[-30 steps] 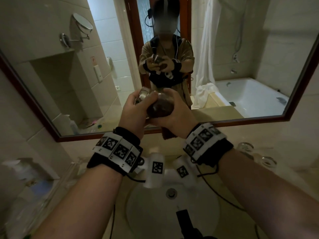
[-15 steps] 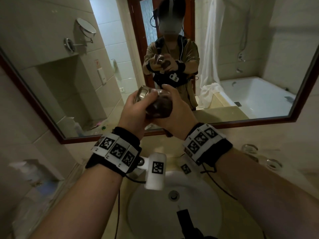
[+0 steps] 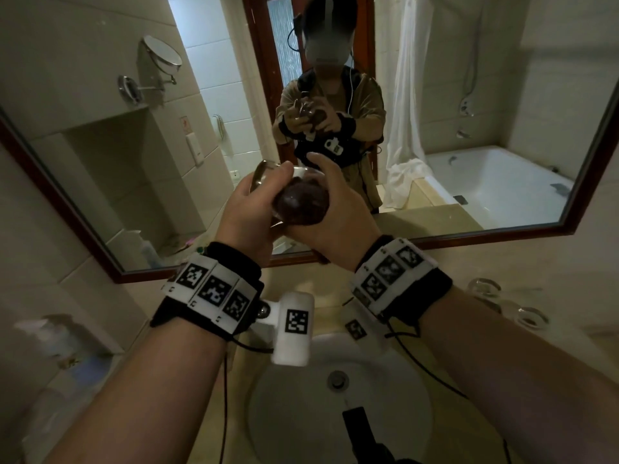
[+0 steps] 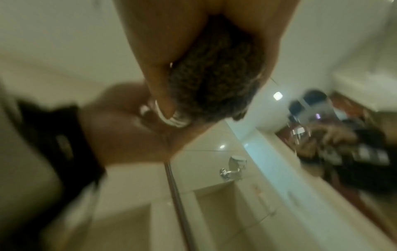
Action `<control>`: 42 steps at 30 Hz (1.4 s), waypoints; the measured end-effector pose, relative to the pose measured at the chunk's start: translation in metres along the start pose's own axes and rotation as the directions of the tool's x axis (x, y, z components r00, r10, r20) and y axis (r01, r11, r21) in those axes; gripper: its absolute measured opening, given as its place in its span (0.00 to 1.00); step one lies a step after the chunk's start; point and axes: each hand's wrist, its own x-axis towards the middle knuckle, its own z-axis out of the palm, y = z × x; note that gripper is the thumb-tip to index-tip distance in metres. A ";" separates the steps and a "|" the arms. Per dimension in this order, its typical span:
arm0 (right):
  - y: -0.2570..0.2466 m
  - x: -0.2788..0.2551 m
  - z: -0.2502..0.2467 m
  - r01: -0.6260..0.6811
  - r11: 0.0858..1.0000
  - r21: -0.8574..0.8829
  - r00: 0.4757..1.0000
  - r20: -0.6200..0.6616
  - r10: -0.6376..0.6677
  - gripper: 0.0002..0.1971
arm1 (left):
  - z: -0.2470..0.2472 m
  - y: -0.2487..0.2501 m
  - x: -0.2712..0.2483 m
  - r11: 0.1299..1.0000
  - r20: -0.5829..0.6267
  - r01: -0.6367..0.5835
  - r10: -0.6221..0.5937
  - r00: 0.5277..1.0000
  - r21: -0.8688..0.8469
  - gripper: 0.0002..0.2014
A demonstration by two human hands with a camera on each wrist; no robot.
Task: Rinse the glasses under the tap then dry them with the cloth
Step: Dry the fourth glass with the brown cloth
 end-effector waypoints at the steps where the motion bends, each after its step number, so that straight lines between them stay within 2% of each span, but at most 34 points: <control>1: 0.000 0.003 -0.001 -0.118 0.979 0.164 0.992 0.065 0.109 0.46 | -0.002 -0.001 0.000 0.999 0.000 -0.035 0.035 0.999 0.027 0.26; 2: 0.000 0.005 -0.004 -0.251 0.898 0.361 0.964 0.176 0.199 0.43 | -0.004 -0.001 0.000 0.997 0.012 -0.063 0.062 0.998 0.051 0.28; 4: 0.008 0.010 -0.009 -0.487 0.612 0.624 0.860 0.465 0.210 0.31 | -0.007 -0.001 -0.001 0.990 0.047 -0.099 0.095 0.994 0.099 0.30; 5: 0.011 0.011 -0.010 -0.536 0.533 0.654 0.830 0.525 0.190 0.27 | -0.009 -0.001 -0.001 0.989 0.064 -0.102 0.095 0.993 0.111 0.32; 6: 0.011 0.011 -0.011 -0.544 0.530 0.650 0.826 0.525 0.205 0.27 | -0.010 -0.001 0.000 0.990 0.077 -0.093 0.085 0.993 0.107 0.33; 7: 0.009 0.010 -0.011 -0.512 0.592 0.623 0.849 0.470 0.240 0.30 | -0.011 -0.001 0.001 0.992 0.079 -0.077 0.069 0.994 0.097 0.33; 9: 0.004 0.007 -0.009 -0.297 0.865 0.405 0.950 0.219 0.223 0.36 | -0.010 -0.001 0.001 0.997 0.041 -0.017 0.014 0.999 0.073 0.28; 10: 0.002 0.006 -0.006 -0.141 0.972 0.186 0.987 0.101 0.123 0.38 | -0.008 -0.001 0.001 0.999 0.025 0.028 -0.029 0.999 0.047 0.24; 11: 0.001 0.005 -0.005 0.005 1.000 -0.028 0.999 0.037 -0.004 0.40 | -0.007 -0.001 0.002 0.997 0.020 0.073 -0.073 0.997 0.015 0.22; 12: 0.001 0.003 -0.004 0.100 0.981 -0.166 0.995 0.017 -0.099 0.41 | -0.005 -0.001 0.002 0.994 0.021 0.110 -0.109 0.994 -0.016 0.22; 14: 0.003 0.003 -0.001 0.145 0.963 -0.227 0.989 0.008 -0.147 0.43 | -0.002 -0.001 0.004 0.991 0.011 0.128 -0.128 0.992 -0.027 0.22; 16: 0.006 0.005 0.003 0.033 0.992 -0.125 0.999 0.015 -0.031 0.46 | -0.001 -0.002 0.006 0.996 -0.021 0.086 -0.085 0.996 0.012 0.22; 17: 0.006 0.007 0.003 -0.067 0.998 0.017 0.996 0.058 0.066 0.47 | -0.002 -0.003 0.006 0.998 -0.029 0.051 -0.050 0.998 0.036 0.23; 18: 0.009 0.010 0.002 -0.179 0.960 0.217 0.979 0.141 0.150 0.45 | -0.004 -0.004 0.006 0.998 -0.024 0.015 -0.014 1.000 0.054 0.25; 20: 0.020 0.014 -0.004 -0.403 0.713 0.574 0.895 0.410 0.176 0.33 | -0.007 -0.006 0.004 0.997 0.034 -0.031 0.029 0.999 0.071 0.30; 21: 0.024 0.015 -0.007 -0.473 0.611 0.635 0.861 0.480 0.168 0.30 | -0.009 -0.007 0.004 0.997 0.064 -0.032 0.027 0.998 0.069 0.31; 22: 0.025 0.014 -0.009 -0.501 0.592 0.631 0.848 0.495 0.190 0.30 | -0.009 -0.008 0.004 0.998 0.080 -0.021 0.016 0.997 0.062 0.32; 23: 0.022 0.013 -0.009 -0.476 0.660 0.581 0.865 0.446 0.231 0.33 | -0.008 -0.007 0.003 0.998 0.079 -0.004 -0.001 0.997 0.058 0.32; 24: 0.019 0.012 -0.009 -0.392 0.786 0.477 0.908 0.340 0.246 0.36 | -0.006 -0.007 0.002 0.999 0.056 0.023 -0.026 0.998 0.050 0.31; 25: 0.015 0.010 -0.008 -0.268 0.912 0.311 0.955 0.210 0.208 0.38 | -0.003 -0.006 0.002 0.998 0.027 0.061 -0.062 0.998 0.034 0.28; 26: 0.012 0.009 -0.006 -0.129 0.986 0.106 0.988 0.103 0.118 0.39 | 0.000 -0.006 0.002 0.994 0.007 0.105 -0.105 0.994 0.007 0.25; 27: 0.009 0.007 -0.004 -0.012 0.997 -0.071 0.999 0.048 0.016 0.39 | 0.003 -0.005 0.001 0.991 -0.008 0.134 -0.134 0.991 -0.024 0.22; 28: 0.006 0.005 -0.004 0.051 0.985 -0.163 0.998 0.029 -0.047 0.40 | 0.005 -0.004 0.001 0.989 -0.026 0.139 -0.140 0.990 -0.053 0.20; 30: 0.003 0.004 -0.003 0.055 0.987 -0.150 0.998 0.007 -0.054 0.43 | 0.008 -0.001 0.002 0.995 -0.062 0.088 -0.090 0.994 -0.044 0.21; 32: 0.006 0.009 -0.002 -0.074 0.995 0.072 0.997 0.027 0.072 0.45 | 0.007 0.001 0.004 1.000 -0.071 0.011 -0.009 0.997 0.026 0.23; 33: 0.005 0.011 -0.004 -0.181 0.947 0.266 0.983 0.093 0.162 0.45 | 0.006 0.003 0.003 0.999 -0.058 -0.013 0.016 0.998 0.051 0.22; 35: 0.009 0.015 -0.010 -0.381 0.699 0.606 0.920 0.326 0.219 0.39 | 0.004 0.009 0.002 0.996 -0.002 -0.041 0.041 0.999 0.079 0.18; 36: 0.010 0.017 -0.012 -0.433 0.600 0.673 0.894 0.404 0.192 0.34 | 0.003 0.011 0.001 0.995 0.023 -0.048 0.046 0.999 0.088 0.19; 37: 0.009 0.018 -0.015 -0.438 0.577 0.689 0.892 0.415 0.180 0.30 | 0.002 0.012 0.002 0.995 0.039 -0.049 0.045 0.998 0.090 0.20; 38: 0.004 0.016 -0.016 -0.411 0.622 0.666 0.907 0.371 0.201 0.28 | 0.002 0.012 0.003 0.996 0.040 -0.040 0.037 0.999 0.076 0.22; 39: 0.000 0.014 -0.016 -0.333 0.748 0.574 0.940 0.264 0.217 0.29 | 0.002 0.011 0.003 0.999 0.024 -0.020 0.018 1.000 0.048 0.23; 40: -0.004 0.013 -0.016 -0.212 0.897 0.388 0.976 0.123 0.178 0.33 | 0.004 0.011 0.002 1.000 -0.001 0.013 -0.013 1.000 0.015 0.24; 41: -0.006 0.012 -0.015 -0.076 0.988 0.136 0.997 0.024 0.073 0.37 | 0.006 0.012 0.001 0.998 -0.014 0.054 -0.054 0.998 -0.021 0.24; 42: -0.006 0.011 -0.013 0.039 0.996 -0.080 0.999 -0.007 -0.040 0.41 | 0.009 0.011 0.001 0.994 -0.011 0.091 -0.092 0.996 -0.058 0.23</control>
